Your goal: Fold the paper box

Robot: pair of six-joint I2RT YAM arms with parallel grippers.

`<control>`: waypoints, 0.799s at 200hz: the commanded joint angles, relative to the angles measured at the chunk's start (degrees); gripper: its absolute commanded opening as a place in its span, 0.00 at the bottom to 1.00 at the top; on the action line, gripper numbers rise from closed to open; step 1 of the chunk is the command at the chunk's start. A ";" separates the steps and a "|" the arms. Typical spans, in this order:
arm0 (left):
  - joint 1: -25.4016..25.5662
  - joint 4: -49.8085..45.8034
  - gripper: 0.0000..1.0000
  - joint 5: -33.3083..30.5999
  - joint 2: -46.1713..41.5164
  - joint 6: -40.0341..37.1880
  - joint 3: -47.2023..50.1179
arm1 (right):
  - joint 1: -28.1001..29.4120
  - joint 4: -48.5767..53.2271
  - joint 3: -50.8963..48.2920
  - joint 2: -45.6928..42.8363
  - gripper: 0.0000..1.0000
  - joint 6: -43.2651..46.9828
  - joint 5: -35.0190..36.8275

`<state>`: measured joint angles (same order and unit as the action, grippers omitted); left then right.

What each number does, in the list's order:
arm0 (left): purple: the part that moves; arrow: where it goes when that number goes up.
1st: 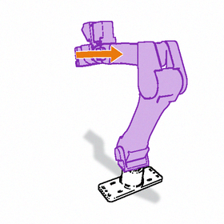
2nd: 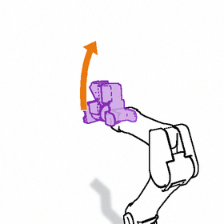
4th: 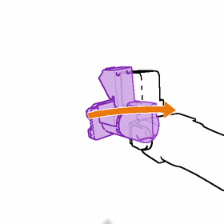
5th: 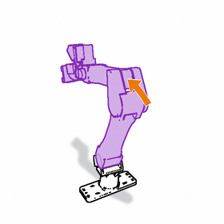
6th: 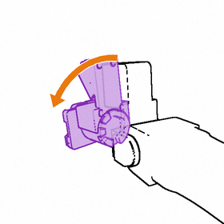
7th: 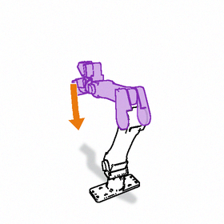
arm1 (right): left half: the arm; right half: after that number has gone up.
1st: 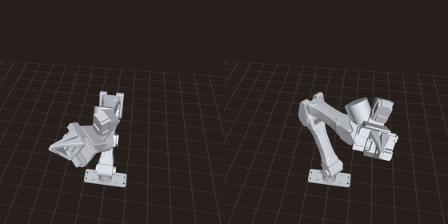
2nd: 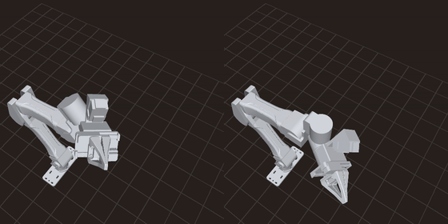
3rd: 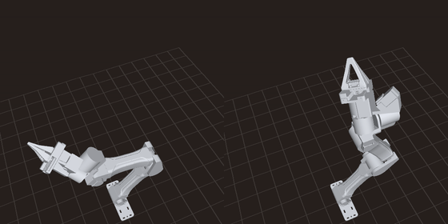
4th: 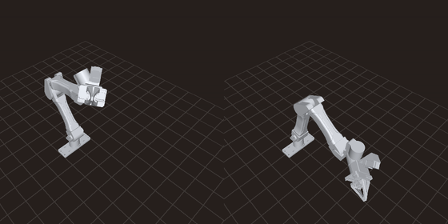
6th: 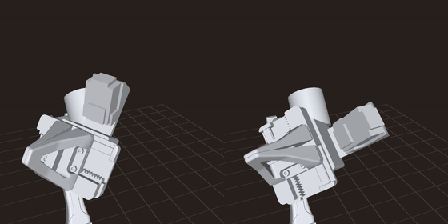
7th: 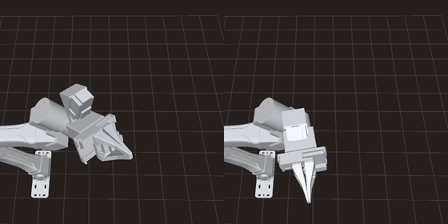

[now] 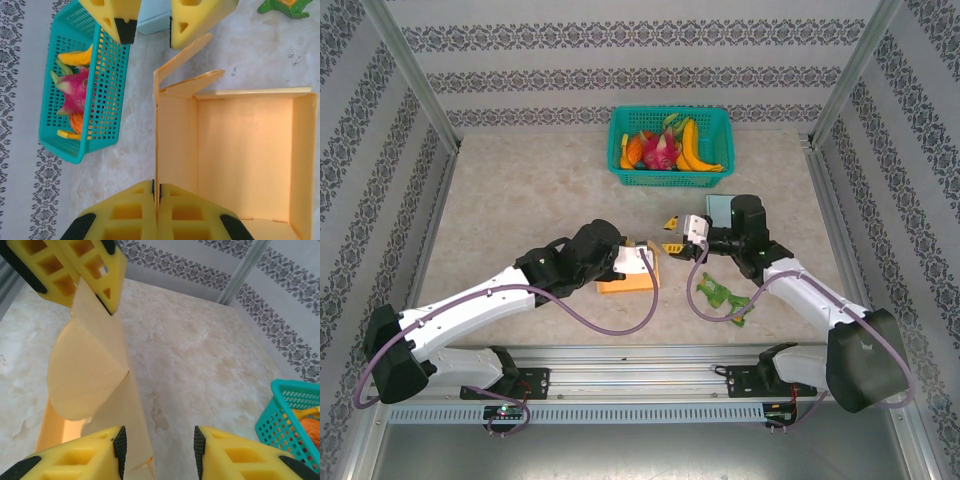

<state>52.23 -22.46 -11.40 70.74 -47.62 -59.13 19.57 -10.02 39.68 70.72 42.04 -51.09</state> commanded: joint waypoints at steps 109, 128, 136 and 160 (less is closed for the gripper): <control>2.42 3.56 0.00 -0.91 -3.39 -1.76 1.55 | 4.33 5.20 4.84 6.89 0.43 6.10 -4.41; 2.62 3.73 0.00 -0.82 -3.44 -1.86 1.54 | 4.85 5.14 5.19 6.98 0.43 6.12 -4.74; 2.62 3.74 0.00 -0.73 -3.42 -1.94 1.65 | 4.99 5.28 5.30 6.97 0.43 6.12 -4.87; 2.79 3.67 0.00 -0.68 -3.50 -2.04 1.87 | 5.04 6.15 6.00 6.67 0.42 6.47 -5.25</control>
<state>54.04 -21.08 -12.25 68.58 -48.31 -57.95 24.18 -4.62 43.53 77.52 46.94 -52.69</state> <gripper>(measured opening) 0.058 0.427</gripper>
